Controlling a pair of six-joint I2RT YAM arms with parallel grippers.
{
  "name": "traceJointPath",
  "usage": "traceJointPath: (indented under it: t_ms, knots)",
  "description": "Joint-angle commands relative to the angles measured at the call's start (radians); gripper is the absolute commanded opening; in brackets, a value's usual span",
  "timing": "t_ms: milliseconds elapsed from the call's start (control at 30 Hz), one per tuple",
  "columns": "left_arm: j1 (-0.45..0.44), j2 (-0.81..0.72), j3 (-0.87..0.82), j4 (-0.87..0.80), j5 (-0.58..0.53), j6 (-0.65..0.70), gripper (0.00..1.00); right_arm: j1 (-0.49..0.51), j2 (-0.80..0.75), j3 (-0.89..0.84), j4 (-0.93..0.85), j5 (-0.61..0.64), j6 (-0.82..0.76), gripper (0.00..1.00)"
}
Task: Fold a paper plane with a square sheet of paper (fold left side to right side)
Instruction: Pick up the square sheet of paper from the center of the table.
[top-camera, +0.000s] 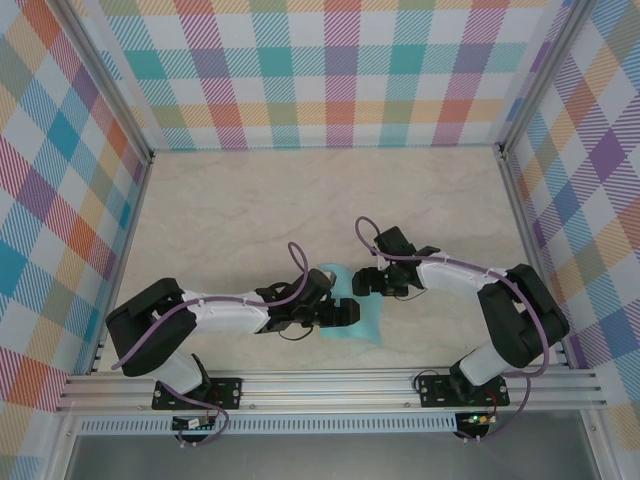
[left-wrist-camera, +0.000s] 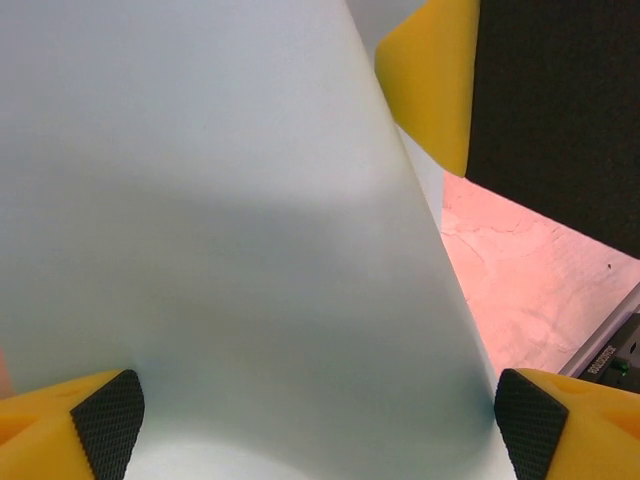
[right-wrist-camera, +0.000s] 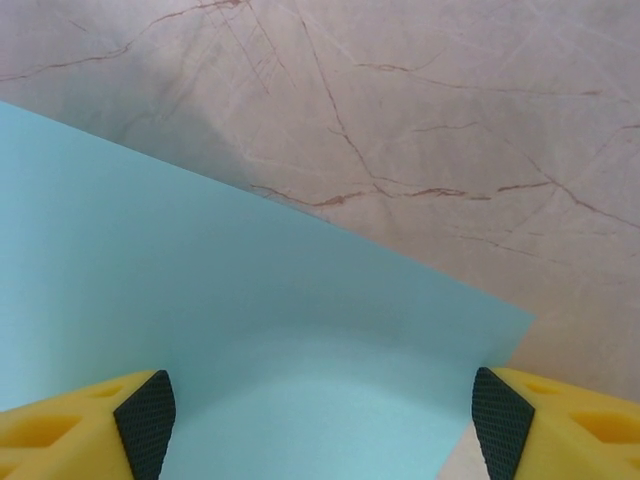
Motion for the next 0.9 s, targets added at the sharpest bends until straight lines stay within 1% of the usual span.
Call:
traceJointPath:
  t_ms: [0,100,200,300,400,500,600,700,767,867]
  knots:
    - [0.010,0.000,0.002,0.031,0.004,-0.024,0.91,0.013,0.026,-0.026,0.007,-0.134,0.028,0.77]
    - [0.012,0.007,0.002,0.045,0.005,-0.035,0.90,0.013,0.039,-0.026,0.009,-0.151,0.029,0.75]
    - [0.012,0.010,0.006,0.051,0.007,-0.038,0.84,0.011,0.045,-0.024,0.008,-0.151,0.027,0.74]
    - [0.012,0.006,0.009,0.042,-0.003,-0.032,0.71,0.009,0.026,-0.029,0.005,-0.137,0.025,0.74]
    - [0.012,-0.004,0.009,0.027,-0.019,-0.020,0.59,-0.004,-0.009,-0.040,0.020,-0.160,0.029,0.75]
    - [0.012,-0.007,0.014,0.019,-0.025,-0.008,0.50,-0.011,-0.023,-0.040,0.020,-0.171,0.025,0.75]
    - [0.012,-0.012,0.014,0.018,-0.027,-0.008,0.44,-0.025,-0.040,-0.042,0.018,-0.175,0.022,0.76]
    - [0.013,-0.023,0.014,0.010,-0.033,-0.002,0.39,-0.053,-0.077,-0.053,0.021,-0.191,0.016,0.76]
    - [0.017,-0.033,0.015,0.008,-0.036,0.000,0.35,-0.081,-0.115,-0.067,0.034,-0.211,0.014,0.78]
    - [0.032,-0.053,0.011,0.010,-0.035,-0.003,0.31,-0.152,-0.194,-0.116,0.076,-0.283,0.021,0.80]
